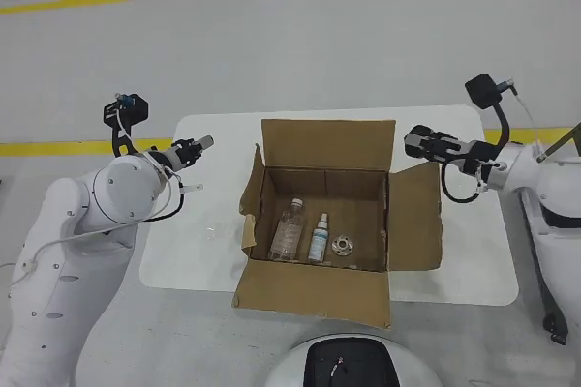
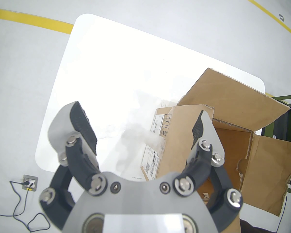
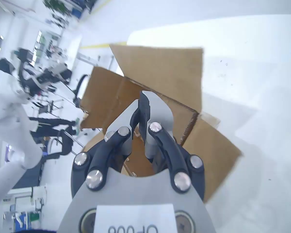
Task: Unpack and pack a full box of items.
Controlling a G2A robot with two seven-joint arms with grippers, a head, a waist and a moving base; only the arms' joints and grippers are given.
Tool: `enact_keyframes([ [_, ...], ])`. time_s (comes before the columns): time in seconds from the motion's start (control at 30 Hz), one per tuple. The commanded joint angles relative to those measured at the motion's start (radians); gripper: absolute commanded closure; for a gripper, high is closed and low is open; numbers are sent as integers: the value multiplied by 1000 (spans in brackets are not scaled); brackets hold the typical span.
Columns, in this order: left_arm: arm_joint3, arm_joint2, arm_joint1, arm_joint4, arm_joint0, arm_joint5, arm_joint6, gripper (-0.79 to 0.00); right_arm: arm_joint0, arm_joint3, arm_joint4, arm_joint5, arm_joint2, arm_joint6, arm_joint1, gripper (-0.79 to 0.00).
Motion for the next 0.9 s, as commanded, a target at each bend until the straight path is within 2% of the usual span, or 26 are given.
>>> enact_keyframes([
  [0.0,0,0,0,0,0,0,0,-785,-53,4,56,-44,108,4,10,0],
  [0.13,0,0,0,0,0,0,0,-785,-146,68,103,-67,212,19,23,0],
  [0.27,0,0,0,0,0,0,0,-785,-224,121,111,-72,229,37,30,0],
  [0.4,0,0,0,0,0,0,0,-785,-259,144,123,-63,160,59,29,0],
  [0.67,0,0,0,0,0,0,0,-785,-222,90,216,-93,-7,76,20,0],
  [0.87,0,0,0,0,0,0,0,-785,-180,57,157,-117,-140,89,18,0],
])
